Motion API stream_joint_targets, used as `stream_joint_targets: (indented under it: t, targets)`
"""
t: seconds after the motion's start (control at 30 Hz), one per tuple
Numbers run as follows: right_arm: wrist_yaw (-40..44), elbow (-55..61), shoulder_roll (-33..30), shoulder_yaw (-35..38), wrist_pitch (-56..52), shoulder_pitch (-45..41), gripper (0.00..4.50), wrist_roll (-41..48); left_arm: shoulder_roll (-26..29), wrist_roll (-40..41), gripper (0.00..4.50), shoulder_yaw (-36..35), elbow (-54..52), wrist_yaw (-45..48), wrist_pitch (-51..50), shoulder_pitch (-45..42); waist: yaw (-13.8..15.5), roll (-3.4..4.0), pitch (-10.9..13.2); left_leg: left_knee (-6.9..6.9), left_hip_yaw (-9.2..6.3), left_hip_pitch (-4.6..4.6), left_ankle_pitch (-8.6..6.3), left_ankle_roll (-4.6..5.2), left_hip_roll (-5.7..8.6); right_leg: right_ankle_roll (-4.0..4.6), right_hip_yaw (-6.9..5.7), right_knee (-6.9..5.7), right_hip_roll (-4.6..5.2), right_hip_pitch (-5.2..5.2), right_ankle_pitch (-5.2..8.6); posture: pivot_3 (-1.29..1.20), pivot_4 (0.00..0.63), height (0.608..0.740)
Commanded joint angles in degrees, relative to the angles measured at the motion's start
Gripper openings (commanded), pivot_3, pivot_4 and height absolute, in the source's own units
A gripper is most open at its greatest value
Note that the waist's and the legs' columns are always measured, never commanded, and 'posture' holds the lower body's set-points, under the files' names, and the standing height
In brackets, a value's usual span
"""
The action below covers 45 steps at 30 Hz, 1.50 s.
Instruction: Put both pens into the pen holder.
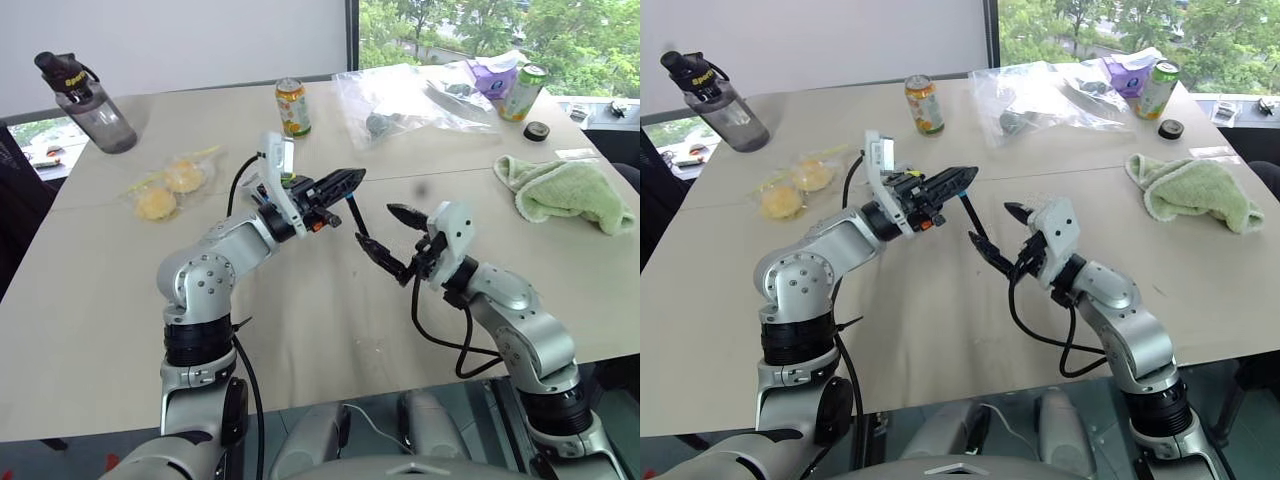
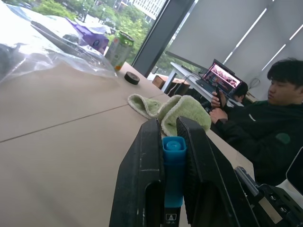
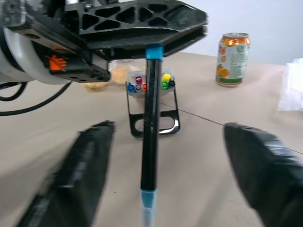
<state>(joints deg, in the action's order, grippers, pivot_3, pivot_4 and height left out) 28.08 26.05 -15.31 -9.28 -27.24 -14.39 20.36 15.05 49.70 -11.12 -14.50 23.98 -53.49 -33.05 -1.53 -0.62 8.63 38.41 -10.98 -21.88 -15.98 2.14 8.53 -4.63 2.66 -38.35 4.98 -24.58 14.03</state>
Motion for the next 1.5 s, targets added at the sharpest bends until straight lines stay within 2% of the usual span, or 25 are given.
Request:
stream_joint_targets:
  t: [0.03,0.13,0.27,0.37,0.43,0.5,0.57,0.7,0.9,1.1,1.5]
  targets:
    - [-0.7,3.1,-1.1,3.3,-1.8,0.7,4.43,2.1,0.3,-0.6,0.00,-0.1,-0.8,0.7,3.6,-1.3,0.3,0.00,0.0,0.00,0.00,0.00,0.00,0.00,0.00,0.00,0.00,0.00,0.00,0.00,0.00,0.00,0.150,0.739]
    - [0.2,3.8,-3.4,6.8,-3.2,1.9,4.43,4.2,1.3,-3.3,0.00,1.3,-2.1,1.6,7.0,-1.1,0.9,0.00,0.0,0.00,0.00,0.00,0.00,0.00,0.00,0.00,-0.01,0.01,0.00,0.00,0.00,0.00,0.150,0.739]
    - [5.4,3.2,-9.7,12.9,-2.1,4.1,4.43,7.2,3.0,-8.9,0.00,3.7,-4.6,2.9,13.6,-1.3,1.2,-0.01,0.0,0.00,0.01,-0.03,0.00,0.00,0.01,0.00,-0.01,0.05,0.01,0.01,0.00,0.00,0.150,0.739]
    - [12.7,1.7,-14.6,19.7,-2.2,5.1,4.43,14.3,6.2,-17.6,0.00,8.7,-7.0,5.8,22.1,-1.5,1.2,-0.01,0.0,-0.03,0.01,-0.05,0.00,0.01,0.01,0.00,-0.01,0.10,0.02,0.01,0.00,0.00,0.150,0.739]
    - [17.0,-0.3,-17.6,23.8,-0.7,5.7,4.43,16.6,9.2,-26.6,0.00,13.3,-7.2,6.7,29.8,-2.3,1.2,-0.01,0.0,-0.07,0.03,-0.03,-0.01,0.01,0.00,0.00,0.01,0.13,0.02,0.02,0.00,0.00,0.150,0.739]
    - [23.8,-3.2,-20.7,28.3,2.1,7.3,4.43,19.2,12.5,-39.9,0.00,18.4,-5.7,4.0,39.1,-3.5,1.3,-0.03,0.0,-0.08,0.03,-0.03,-0.01,0.01,0.00,0.00,0.00,0.18,0.02,0.05,0.00,0.00,0.150,0.739]
    - [28.4,-5.4,-22.0,31.5,4.7,8.2,4.43,21.5,13.8,-49.1,0.00,20.6,-4.5,0.3,46.8,-3.2,1.5,-0.03,0.0,-0.11,0.02,0.00,-0.01,0.02,-0.01,0.01,-0.02,0.28,0.02,0.12,-0.01,0.00,0.150,0.739]
    - [30.0,-6.8,-23.0,34.2,5.0,7.9,4.43,24.5,15.4,-62.7,0.00,22.8,-4.4,-5.1,55.6,-1.0,1.5,-0.02,0.0,-0.16,0.08,0.02,-0.03,0.05,-0.05,0.00,0.04,0.34,0.02,0.14,-0.01,0.00,0.150,0.739]
    - [30.0,-7.2,-23.9,34.7,5.1,8.3,4.43,25.0,15.4,-74.1,0.00,24.3,-5.1,-7.8,58.6,3.8,2.4,-0.02,0.0,-0.14,0.06,0.01,-0.03,0.06,-0.05,0.00,0.01,0.33,0.02,0.14,-0.01,0.00,0.150,0.739]
    - [30.0,-7.2,-23.9,34.2,5.2,7.9,4.43,25.0,13.5,-74.2,0.00,22.5,-3.7,-8.7,61.2,8.2,2.6,-0.03,0.0,-0.11,0.04,-0.03,-0.04,0.07,-0.05,0.00,-0.03,0.34,0.04,0.14,-0.02,0.00,0.150,0.739]
    - [29.6,-7.3,-23.5,34.0,6.5,7.6,4.43,24.6,12.6,-74.2,0.00,22.6,1.3,-7.5,62.1,8.7,2.5,-0.02,0.0,-0.11,0.04,0.00,-0.04,0.07,-0.05,-0.01,-0.04,0.31,0.04,0.15,-0.02,0.00,0.150,0.739]
